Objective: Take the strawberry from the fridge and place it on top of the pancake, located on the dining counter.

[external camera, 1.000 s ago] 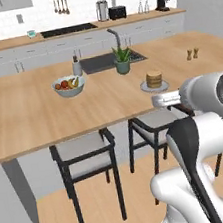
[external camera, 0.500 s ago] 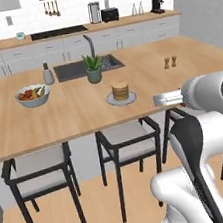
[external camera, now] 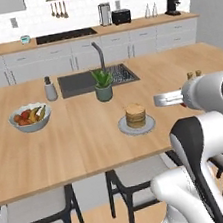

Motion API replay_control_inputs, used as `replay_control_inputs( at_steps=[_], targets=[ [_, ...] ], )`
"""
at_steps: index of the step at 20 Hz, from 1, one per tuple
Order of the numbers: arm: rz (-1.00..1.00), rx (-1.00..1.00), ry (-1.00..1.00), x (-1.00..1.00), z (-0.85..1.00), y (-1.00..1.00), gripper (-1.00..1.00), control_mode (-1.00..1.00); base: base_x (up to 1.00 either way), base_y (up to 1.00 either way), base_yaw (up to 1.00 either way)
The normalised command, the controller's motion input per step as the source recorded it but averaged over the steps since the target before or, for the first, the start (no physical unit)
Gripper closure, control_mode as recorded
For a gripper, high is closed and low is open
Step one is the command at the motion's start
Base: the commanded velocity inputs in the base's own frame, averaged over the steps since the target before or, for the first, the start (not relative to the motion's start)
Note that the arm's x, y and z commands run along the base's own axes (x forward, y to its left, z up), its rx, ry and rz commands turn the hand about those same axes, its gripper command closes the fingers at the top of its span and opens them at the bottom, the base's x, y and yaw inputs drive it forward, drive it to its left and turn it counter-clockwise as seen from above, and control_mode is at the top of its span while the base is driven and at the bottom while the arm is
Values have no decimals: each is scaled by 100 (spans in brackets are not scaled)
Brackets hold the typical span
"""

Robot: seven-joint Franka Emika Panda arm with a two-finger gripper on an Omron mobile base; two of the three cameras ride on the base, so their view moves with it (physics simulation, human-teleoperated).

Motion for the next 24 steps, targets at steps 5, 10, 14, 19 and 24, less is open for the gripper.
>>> replay_control_inputs(
  at_steps=[5,10,14,19,24],
  targets=[
    [0,0,0,0,0,0,100,100,91,-22,25],
    [0,0,0,0,0,0,100,100,46,-33,28],
    [0,0,0,0,0,0,100,100,39,0,-14],
    [0,0,0,0,0,0,100,100,42,0,-15],
    [-1,0,13,57,2,-9,100,-100,11,0,-3]
  ],
)
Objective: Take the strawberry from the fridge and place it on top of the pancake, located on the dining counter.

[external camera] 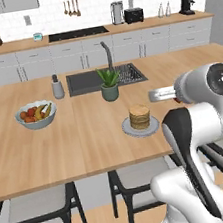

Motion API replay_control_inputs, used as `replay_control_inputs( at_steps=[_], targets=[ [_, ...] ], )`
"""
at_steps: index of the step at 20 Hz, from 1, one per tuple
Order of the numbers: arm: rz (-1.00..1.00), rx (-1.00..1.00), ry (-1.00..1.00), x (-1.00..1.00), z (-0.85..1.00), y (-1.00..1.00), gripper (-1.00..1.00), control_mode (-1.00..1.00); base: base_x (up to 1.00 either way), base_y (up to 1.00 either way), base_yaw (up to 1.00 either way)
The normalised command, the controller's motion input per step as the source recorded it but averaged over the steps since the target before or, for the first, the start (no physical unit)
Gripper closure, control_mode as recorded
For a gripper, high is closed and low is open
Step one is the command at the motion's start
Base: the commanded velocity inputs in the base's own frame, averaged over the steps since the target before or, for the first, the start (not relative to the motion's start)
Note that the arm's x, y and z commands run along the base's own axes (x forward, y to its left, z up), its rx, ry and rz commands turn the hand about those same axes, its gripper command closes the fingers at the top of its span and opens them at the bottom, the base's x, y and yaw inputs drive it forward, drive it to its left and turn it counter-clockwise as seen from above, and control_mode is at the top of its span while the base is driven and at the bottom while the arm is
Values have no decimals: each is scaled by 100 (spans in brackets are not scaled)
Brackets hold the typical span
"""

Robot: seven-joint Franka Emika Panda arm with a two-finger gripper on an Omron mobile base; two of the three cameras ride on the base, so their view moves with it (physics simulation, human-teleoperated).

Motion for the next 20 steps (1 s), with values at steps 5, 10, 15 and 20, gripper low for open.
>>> replay_control_inputs(
  at_steps=[5,10,15,20],
  targets=[
    [9,5,30,94,-23,-25,100,-100,0,0,0],
    [7,0,29,96,-70,-5,100,-100,0,0,0],
    [7,3,5,85,-50,0,100,-100,0,0,0],
    [2,0,21,86,-54,0,100,-100,0,0,0]
  ],
)
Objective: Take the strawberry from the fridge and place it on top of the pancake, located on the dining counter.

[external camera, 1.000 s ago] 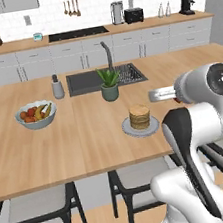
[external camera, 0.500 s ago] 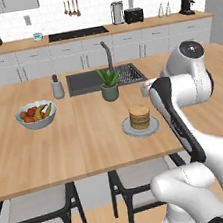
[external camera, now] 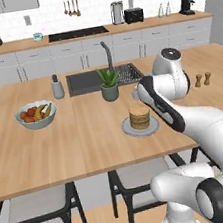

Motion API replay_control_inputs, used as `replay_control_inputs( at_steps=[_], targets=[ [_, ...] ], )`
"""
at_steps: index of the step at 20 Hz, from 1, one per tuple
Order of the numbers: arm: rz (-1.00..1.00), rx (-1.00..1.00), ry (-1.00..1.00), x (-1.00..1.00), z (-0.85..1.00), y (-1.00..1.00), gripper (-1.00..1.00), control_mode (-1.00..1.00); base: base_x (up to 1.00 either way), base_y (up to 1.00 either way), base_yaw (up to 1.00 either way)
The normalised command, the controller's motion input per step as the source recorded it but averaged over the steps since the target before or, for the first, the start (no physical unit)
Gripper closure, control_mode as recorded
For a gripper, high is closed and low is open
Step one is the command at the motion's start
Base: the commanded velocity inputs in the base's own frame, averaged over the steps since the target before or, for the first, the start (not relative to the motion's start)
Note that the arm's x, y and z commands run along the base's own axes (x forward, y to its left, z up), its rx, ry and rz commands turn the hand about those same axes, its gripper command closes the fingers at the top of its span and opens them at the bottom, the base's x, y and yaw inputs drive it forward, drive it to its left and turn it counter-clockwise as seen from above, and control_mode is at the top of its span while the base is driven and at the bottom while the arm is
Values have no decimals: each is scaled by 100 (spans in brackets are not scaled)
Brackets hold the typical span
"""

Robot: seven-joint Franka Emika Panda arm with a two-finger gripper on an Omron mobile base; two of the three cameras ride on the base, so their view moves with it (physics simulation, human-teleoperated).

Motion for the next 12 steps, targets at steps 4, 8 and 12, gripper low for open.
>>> replay_control_inputs(
  at_steps=[4,8,12],
  targets=[
    [0,0,28,81,-37,0,100,-100,0,0,0],
    [0,0,25,67,-25,0,100,-100,0,0,0],
    [0,0,18,51,-14,0,100,-100,0,0,0]
  ],
)
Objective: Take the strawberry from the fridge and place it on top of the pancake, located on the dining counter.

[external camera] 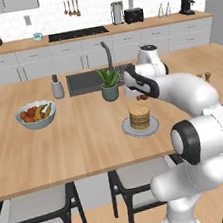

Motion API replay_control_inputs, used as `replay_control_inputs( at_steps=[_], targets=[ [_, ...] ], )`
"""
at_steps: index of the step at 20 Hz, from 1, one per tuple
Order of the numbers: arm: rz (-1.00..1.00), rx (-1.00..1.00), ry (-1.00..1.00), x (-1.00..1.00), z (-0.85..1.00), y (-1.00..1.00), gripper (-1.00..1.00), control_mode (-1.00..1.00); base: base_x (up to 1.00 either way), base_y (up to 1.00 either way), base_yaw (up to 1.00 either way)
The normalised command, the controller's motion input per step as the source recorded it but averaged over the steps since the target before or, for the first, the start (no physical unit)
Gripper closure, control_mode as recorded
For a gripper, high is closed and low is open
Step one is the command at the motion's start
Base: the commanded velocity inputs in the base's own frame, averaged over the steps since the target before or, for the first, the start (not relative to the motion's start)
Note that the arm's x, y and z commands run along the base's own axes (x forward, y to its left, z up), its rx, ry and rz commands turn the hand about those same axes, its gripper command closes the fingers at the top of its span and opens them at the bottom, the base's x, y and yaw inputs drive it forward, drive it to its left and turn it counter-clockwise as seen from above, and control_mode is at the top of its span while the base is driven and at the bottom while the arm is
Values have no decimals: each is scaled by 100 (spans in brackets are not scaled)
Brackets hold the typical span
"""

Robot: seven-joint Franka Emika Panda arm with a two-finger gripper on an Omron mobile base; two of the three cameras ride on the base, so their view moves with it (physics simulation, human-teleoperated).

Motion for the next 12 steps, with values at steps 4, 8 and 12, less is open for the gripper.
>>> replay_control_inputs(
  at_steps=[4,8,12],
  targets=[
    [0,0,5,40,-34,0,100,-100,0,0,0],
    [0,0,3,46,-31,-4,100,-100,0,0,0],
    [0,0,6,57,-33,-14,100,-100,0,0,0]
  ],
)
